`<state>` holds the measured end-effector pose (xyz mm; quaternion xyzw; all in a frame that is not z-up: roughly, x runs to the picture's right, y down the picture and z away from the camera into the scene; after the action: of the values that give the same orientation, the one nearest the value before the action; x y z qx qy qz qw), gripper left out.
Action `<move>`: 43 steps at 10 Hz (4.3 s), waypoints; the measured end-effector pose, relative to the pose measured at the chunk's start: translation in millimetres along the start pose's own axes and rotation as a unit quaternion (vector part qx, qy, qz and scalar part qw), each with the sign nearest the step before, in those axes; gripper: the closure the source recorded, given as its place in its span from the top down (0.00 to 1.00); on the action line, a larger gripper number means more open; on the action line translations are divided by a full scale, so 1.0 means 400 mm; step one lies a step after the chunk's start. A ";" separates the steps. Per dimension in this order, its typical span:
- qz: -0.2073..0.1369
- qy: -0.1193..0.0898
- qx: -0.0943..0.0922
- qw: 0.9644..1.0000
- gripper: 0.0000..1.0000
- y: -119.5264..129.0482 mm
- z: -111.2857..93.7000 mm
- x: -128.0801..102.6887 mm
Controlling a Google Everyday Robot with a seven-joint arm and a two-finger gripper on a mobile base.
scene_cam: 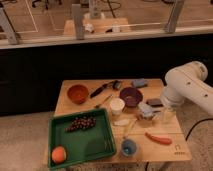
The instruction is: Place apple in table surface
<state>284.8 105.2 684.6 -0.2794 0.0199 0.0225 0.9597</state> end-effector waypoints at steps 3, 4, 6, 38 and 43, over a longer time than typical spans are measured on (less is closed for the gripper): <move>0.000 0.000 0.000 1.000 0.80 0.000 0.000 0.000; 0.000 0.000 0.000 1.000 0.80 0.000 0.000 0.000; 0.000 0.000 0.000 1.000 0.80 0.000 0.000 0.000; -0.716 -0.038 0.025 0.697 0.80 0.362 -0.061 -0.984; -0.781 -0.043 0.014 0.622 0.80 0.375 -0.043 -1.168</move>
<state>-190.2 207.3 613.6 -0.1752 -0.2467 -0.7242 0.6197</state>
